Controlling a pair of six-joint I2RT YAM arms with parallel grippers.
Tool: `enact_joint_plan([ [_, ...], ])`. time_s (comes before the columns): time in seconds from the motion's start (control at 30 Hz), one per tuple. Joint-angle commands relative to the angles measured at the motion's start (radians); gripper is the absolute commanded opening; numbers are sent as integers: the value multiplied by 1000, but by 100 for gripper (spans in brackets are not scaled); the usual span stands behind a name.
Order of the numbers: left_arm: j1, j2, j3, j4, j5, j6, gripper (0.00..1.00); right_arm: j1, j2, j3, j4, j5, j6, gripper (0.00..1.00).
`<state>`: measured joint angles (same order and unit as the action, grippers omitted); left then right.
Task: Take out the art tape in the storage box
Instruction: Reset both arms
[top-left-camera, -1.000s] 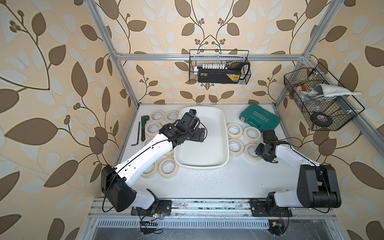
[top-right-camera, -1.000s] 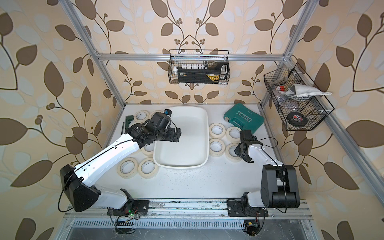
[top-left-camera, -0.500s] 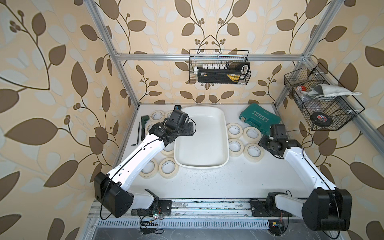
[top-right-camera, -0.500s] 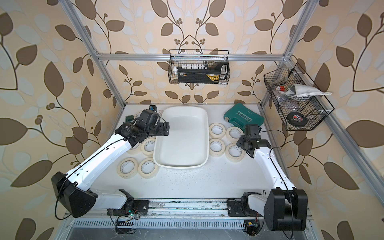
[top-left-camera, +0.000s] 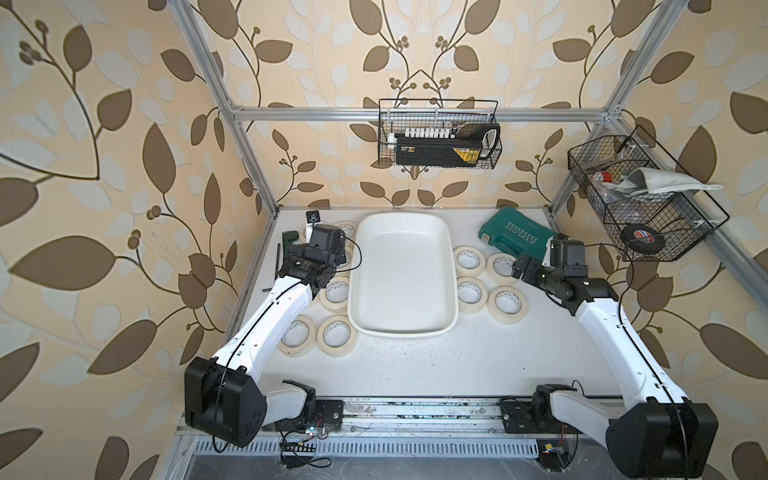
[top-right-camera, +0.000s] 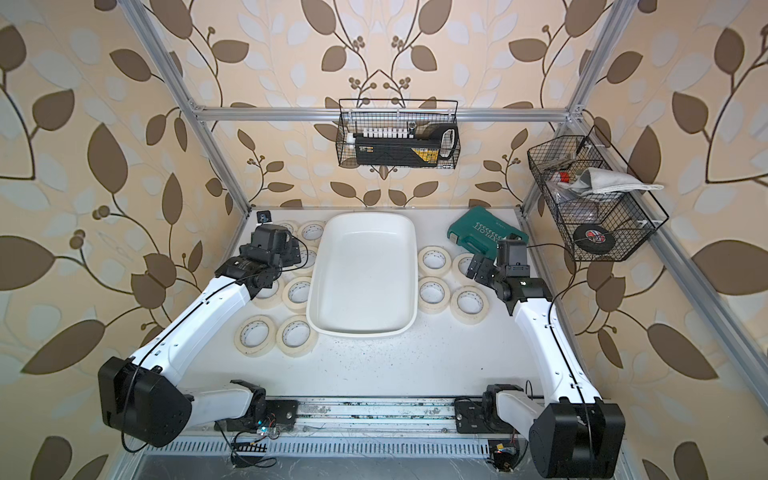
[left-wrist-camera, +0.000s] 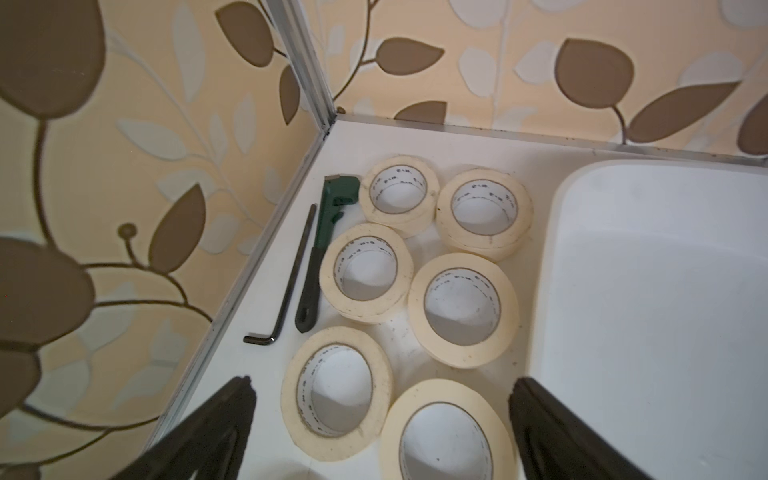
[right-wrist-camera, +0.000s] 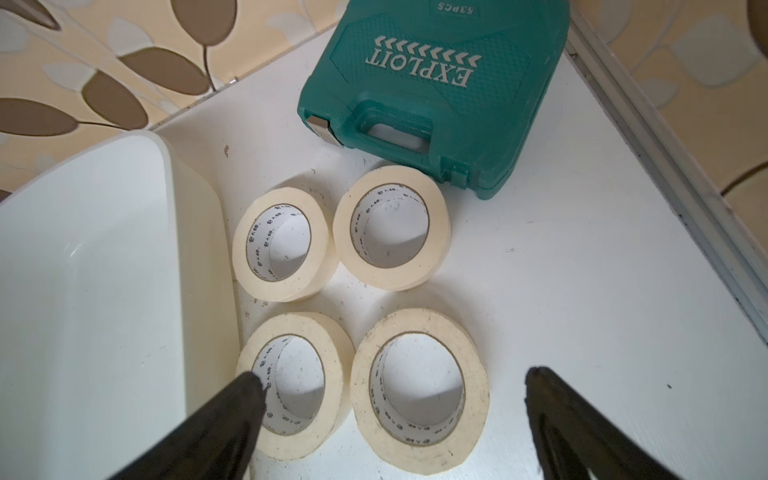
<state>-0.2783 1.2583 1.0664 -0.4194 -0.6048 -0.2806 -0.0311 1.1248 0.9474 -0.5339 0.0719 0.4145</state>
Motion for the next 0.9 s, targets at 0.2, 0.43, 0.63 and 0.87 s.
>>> enact_joint_plan([
  [0.2,190,-97,-310,363,73,87,99,4,84,-238,455,49,-106,99],
  [0.43,207,-65,-413,483,89,103,99,80,172,-304,641,159,-278,99],
  [0.63,262,-8,-473,629,244,162,99,86,189,-401,871,148,-314,99],
  [0.87,312,60,-532,818,331,170,99,86,218,-490,1072,106,-403,99],
])
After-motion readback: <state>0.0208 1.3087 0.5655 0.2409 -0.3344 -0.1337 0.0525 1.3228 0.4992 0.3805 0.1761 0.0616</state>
